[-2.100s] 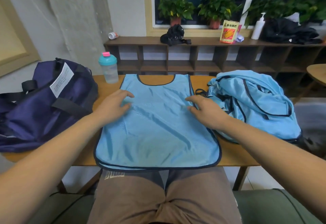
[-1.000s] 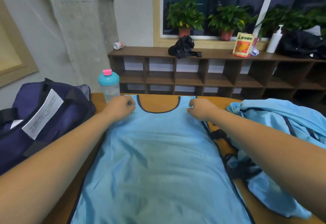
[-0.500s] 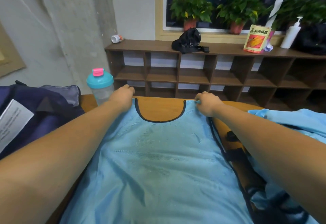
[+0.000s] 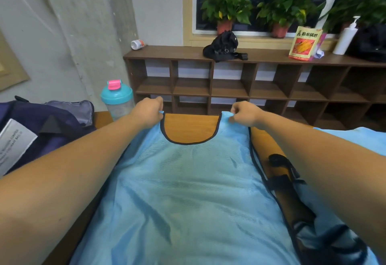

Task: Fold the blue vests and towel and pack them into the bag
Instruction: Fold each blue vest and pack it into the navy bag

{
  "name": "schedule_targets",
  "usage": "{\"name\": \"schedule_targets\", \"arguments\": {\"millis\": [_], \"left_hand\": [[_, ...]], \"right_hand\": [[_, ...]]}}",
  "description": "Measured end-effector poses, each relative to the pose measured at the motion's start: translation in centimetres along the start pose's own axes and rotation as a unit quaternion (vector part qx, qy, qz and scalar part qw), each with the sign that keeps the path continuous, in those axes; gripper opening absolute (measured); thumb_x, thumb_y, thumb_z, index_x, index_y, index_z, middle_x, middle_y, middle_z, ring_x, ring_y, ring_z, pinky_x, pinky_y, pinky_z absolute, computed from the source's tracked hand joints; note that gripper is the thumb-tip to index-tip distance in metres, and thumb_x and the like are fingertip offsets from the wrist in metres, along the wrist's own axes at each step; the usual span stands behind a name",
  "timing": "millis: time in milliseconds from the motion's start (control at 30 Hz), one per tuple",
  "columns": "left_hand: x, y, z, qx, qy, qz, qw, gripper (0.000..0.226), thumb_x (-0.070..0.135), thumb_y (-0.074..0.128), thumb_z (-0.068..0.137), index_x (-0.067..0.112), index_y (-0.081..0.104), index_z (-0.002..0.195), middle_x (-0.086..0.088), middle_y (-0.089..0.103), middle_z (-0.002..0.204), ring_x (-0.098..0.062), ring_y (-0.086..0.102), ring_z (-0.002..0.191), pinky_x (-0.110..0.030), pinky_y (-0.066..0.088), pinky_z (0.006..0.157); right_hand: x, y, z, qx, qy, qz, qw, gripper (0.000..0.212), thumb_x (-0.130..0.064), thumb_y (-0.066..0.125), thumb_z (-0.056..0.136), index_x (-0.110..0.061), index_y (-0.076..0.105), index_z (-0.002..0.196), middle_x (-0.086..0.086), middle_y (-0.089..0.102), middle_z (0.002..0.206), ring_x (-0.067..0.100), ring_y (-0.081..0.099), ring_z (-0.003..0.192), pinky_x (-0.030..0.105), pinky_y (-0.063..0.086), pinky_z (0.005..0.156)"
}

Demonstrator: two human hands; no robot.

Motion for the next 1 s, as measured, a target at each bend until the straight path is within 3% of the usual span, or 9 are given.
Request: {"name": "schedule_targets", "arguments": {"millis": [100,267,400,633,800,900,1000], "left_hand": [[1.1,-3.0,-1.5,0.026,0.030,-0.007,0.999,0.011,0.021,0.065,0.095,0.019,0.053,0.095,-0.006,0.066,0.088,-0.031,0.061,0.086,-0.042,0.051,0.072],[3.1,-8.6,-5.4,0.064,0.093,-0.014,0.994,0.016,0.026,0.068,0.098,0.025,0.053,0.092,0.003,0.064,0.085,-0.021,0.061,0.080,-0.041,0.053,0.070],[4.1,-12.3,-9.4,0.091,0.149,0.013,0.985,0.018,0.035,0.067,0.101,0.030,0.050,0.095,0.007,0.060,0.081,-0.017,0.057,0.076,-0.041,0.052,0.067],[5.4,-16.8,-18.9,0.096,0.182,-0.031,0.978,0.017,0.042,0.066,0.102,0.032,0.053,0.095,0.009,0.059,0.077,-0.011,0.055,0.072,-0.034,0.044,0.061],[5.9,-18.0,-26.1,0.091,0.189,-0.066,0.976,0.014,0.043,0.066,0.101,0.033,0.057,0.096,0.009,0.059,0.077,-0.009,0.056,0.075,-0.029,0.042,0.061],[6.2,-18.1,-29.8,0.085,0.199,-0.083,0.973,0.013,0.044,0.066,0.100,0.034,0.059,0.097,0.009,0.059,0.078,-0.010,0.058,0.077,-0.026,0.040,0.062],[6.2,-18.2,-33.1,0.082,0.206,-0.103,0.970,0.012,0.042,0.067,0.100,0.034,0.059,0.097,0.006,0.061,0.079,-0.015,0.059,0.076,-0.032,0.046,0.064]], "right_hand": [[-1.1,-1.6,-1.8,0.026,-0.047,-0.010,0.999,0.014,-0.022,0.074,0.095,-0.012,0.065,0.098,0.006,0.066,0.090,0.023,0.062,0.083,0.032,0.051,0.070],[-3.4,-4.4,-6.4,0.037,-0.108,-0.002,0.993,0.015,-0.023,0.081,0.093,-0.016,0.068,0.093,0.004,0.072,0.091,0.020,0.068,0.084,0.036,0.058,0.073],[-4.9,-6.5,-11.2,0.050,-0.145,0.002,0.988,0.017,-0.020,0.085,0.089,-0.017,0.069,0.090,-0.001,0.069,0.086,0.014,0.062,0.077,0.026,0.046,0.066],[-6.2,-8.5,-20.8,0.082,-0.191,0.015,0.978,0.018,-0.028,0.086,0.089,-0.024,0.069,0.085,-0.003,0.071,0.083,0.011,0.062,0.072,0.032,0.050,0.070],[-6.7,-7.6,-28.4,0.086,-0.223,0.019,0.971,0.017,-0.036,0.084,0.091,-0.026,0.070,0.088,-0.007,0.071,0.086,0.015,0.064,0.079,0.037,0.052,0.073],[-6.9,-6.5,-32.6,0.080,-0.245,0.016,0.966,0.015,-0.036,0.083,0.091,-0.028,0.071,0.091,-0.011,0.072,0.090,0.010,0.066,0.081,0.030,0.051,0.071],[-6.8,-5.2,-36.3,0.074,-0.268,0.011,0.961,0.014,-0.032,0.084,0.090,-0.030,0.071,0.089,-0.017,0.072,0.087,0.008,0.068,0.082,0.016,0.046,0.066]]}}
Point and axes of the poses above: each hand's wrist, its own z-axis towards the middle knuckle, its own y-axis out of the palm, x = y × z, the point moved 4 cm from there along z, towards the middle knuckle
